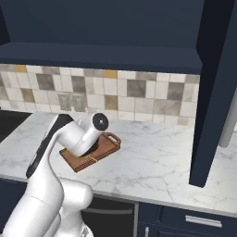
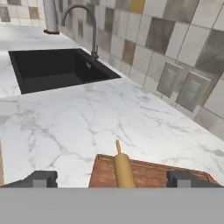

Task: Open the cabinet, retrieve the rolling pin, and place it next to the meat on the cutting board to prepare for tenderizing.

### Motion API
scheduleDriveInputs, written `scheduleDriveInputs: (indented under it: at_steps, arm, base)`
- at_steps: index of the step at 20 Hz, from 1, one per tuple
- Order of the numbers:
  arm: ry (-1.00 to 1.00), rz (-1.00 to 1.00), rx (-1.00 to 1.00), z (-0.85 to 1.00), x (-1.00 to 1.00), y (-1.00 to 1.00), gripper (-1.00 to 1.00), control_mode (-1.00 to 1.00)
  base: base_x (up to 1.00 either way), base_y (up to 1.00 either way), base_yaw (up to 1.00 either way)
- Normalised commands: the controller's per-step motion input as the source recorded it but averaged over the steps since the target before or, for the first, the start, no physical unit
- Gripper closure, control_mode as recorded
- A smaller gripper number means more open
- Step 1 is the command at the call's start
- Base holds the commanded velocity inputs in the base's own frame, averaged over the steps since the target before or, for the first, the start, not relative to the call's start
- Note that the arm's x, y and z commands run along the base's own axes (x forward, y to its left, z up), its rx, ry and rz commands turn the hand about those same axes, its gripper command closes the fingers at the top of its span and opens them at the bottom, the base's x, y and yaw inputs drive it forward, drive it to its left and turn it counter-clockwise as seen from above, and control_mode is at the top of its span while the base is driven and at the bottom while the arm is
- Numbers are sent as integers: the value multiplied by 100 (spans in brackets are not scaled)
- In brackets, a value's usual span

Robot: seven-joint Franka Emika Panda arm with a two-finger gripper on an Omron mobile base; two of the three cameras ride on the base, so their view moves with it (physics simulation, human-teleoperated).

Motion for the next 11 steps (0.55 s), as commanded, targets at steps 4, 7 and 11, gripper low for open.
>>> scheduleDriveInputs:
  at_steps: [4, 7, 11]
  arm:
    - [-6, -3, 0, 18, -100, 2, -100, -100]
    - [-5, -3, 0, 21, -100, 11, -100, -100]
    - [-5, -2, 0, 20, -100, 14, -100, -100]
  base:
    - [0, 0, 0]
    - [0, 0, 0]
    - [0, 0, 0]
